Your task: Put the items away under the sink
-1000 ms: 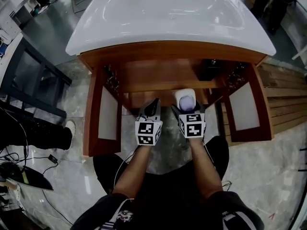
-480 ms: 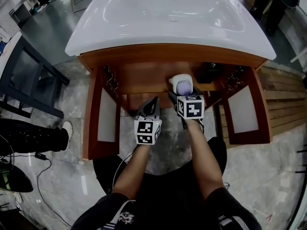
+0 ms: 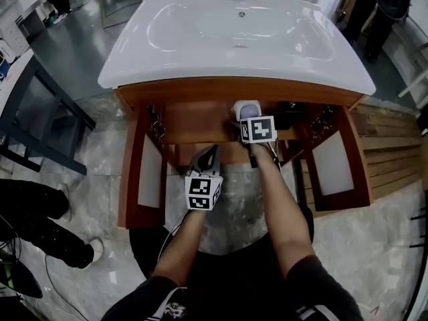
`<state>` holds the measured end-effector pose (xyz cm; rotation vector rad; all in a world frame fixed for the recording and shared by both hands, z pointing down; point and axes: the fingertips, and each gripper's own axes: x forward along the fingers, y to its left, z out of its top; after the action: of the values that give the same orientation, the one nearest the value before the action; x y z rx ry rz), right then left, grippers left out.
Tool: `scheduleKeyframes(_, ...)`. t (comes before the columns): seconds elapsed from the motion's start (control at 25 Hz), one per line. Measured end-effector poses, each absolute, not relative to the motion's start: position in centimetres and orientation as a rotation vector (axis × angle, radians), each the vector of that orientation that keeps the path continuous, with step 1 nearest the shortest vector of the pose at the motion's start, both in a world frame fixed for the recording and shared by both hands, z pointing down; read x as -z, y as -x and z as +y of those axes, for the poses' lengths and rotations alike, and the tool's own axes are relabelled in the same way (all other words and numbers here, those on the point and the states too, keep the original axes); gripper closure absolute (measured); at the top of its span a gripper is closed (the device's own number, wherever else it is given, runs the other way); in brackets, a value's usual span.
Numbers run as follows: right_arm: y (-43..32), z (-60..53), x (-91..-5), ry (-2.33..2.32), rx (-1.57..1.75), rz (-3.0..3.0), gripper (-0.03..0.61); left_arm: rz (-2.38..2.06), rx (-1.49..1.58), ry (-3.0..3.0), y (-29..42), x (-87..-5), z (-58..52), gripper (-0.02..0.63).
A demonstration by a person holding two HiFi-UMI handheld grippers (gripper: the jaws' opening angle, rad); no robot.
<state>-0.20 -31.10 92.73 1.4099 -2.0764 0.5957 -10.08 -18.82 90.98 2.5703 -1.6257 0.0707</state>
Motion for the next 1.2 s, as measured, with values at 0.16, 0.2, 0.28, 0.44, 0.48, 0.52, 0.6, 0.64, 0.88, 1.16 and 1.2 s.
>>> scheduleKeyframes(0.16, 0.2, -32.6, -93.0, -1.411, -0.637, -2.043, 0.106, -1.628, -0.071, -2.584, 10.4, -90.4, -18.9, 0.609)
scheduleKeyframes(0.2, 0.2, -32.9, -93.2, -1.413, -0.648, -2.035, 0.106, -1.63, -0.073, -2.587, 10.5, -90.3, -18.9, 0.607)
scheduleKeyframes(0.28, 0.3, -33.3, -93.4, -1.411, -0.665, -2.02, 0.106, -1.637, -0.075, -2.593, 10.8, -90.0, -19.0, 0.607)
scheduleKeyframes(0.44, 0.2, -33.9, -93.8, -1.416, -0.725, -1.985, 0.106, -1.64, -0.048, -2.606, 11.1, -89.5, -18.9, 0.609)
scheduleKeyframes(0.48, 0.1, -33.8, -93.9, -1.42, -0.734, -1.981, 0.106, -1.638, -0.044, -2.612, 11.0, -89.3, -18.8, 0.607)
scheduleKeyframes(0.52, 0.1, -33.9, -93.9, -1.425, -0.739, -1.979, 0.105, -1.635, -0.042, -2.618, 10.9, -89.2, -18.7, 0.607)
scheduleKeyframes(0.6, 0.1, -34.1, -93.9, -1.436, -0.745, -1.987, 0.104, -1.631, -0.041, -2.628, 10.7, -88.9, -18.6, 0.607)
scheduleKeyframes(0.64, 0.2, -34.2, -93.8, -1.442, -0.746, -1.993, 0.104, -1.63, -0.041, -2.632, 10.6, -88.8, -18.6, 0.607)
scheduleKeyframes(0.88, -0.1, -34.0, -92.0, -1.483, -0.624, -2.029, 0.104, -1.632, -0.046, -2.647, 10.8, -88.3, -18.3, 0.607)
scheduleKeyframes(1.16, 0.5, -30.2, -85.1, -1.566, -0.251, -2.202, 0.104, -1.662, -0.017, -2.641, 11.3, -87.1, -18.8, 0.607)
scheduleKeyframes(1.2, 0.8, -29.3, -84.2, -1.563, -0.202, -2.231, 0.104, -1.668, -0.02, -2.642, 11.4, -86.9, -18.9, 0.607)
